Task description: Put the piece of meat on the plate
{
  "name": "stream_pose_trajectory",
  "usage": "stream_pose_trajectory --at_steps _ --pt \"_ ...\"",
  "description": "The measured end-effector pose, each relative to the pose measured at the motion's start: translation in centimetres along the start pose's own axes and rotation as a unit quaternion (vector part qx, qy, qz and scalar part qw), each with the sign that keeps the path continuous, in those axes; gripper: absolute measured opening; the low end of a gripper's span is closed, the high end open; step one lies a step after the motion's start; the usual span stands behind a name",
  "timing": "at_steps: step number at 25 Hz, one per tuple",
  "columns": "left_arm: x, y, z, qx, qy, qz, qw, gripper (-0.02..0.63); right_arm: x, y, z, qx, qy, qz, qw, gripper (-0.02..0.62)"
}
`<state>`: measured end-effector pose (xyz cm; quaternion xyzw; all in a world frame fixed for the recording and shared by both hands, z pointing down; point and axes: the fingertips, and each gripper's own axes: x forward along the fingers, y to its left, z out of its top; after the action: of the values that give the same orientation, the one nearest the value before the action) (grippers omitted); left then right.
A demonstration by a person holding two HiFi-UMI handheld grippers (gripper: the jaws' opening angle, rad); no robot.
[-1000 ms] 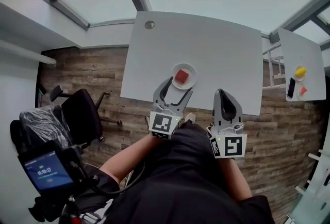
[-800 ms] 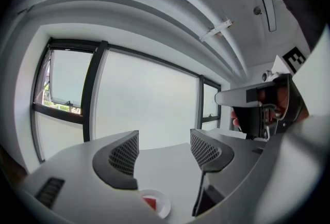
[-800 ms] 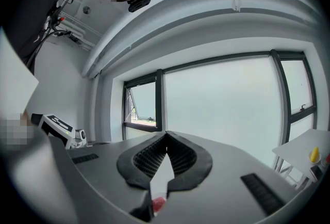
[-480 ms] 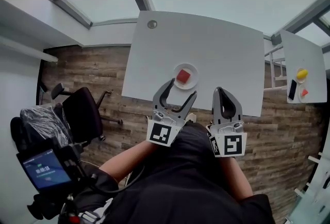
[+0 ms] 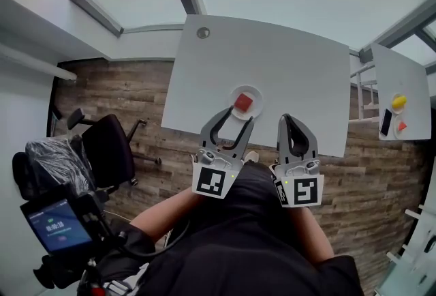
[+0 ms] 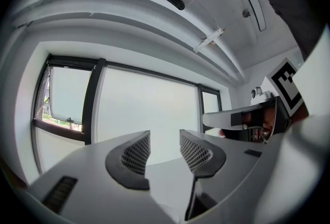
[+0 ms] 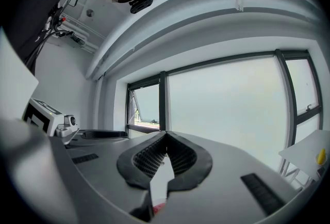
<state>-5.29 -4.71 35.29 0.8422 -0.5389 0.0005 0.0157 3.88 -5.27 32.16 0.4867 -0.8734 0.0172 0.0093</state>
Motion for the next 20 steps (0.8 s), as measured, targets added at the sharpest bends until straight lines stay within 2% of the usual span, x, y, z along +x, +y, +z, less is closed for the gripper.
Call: stream_pose_trajectory --at_steps 3,5,15,20 --pt "-0.1 0.1 0.1 -0.017 -0.010 -0.011 0.9998 0.069 0.3 0.2 0.0 0.000 -0.001 0.004 1.000 0.005" --pt "0.0 -0.1 0.2 -0.016 -0.015 -0.023 0.9995 0.011 0.5 0.3 0.0 0.000 0.000 0.006 1.000 0.005" --pt "0.1 0.6 0.0 0.005 -0.007 -0.011 0.9999 0.006 1.2 0.8 -0.4 0.003 -0.002 0.016 1.000 0.005" --pt "0.1 1.0 0.1 0.001 -0.009 -0.003 1.0000 0.006 1.6 1.3 -0.6 -0.001 0.000 0.025 1.000 0.005"
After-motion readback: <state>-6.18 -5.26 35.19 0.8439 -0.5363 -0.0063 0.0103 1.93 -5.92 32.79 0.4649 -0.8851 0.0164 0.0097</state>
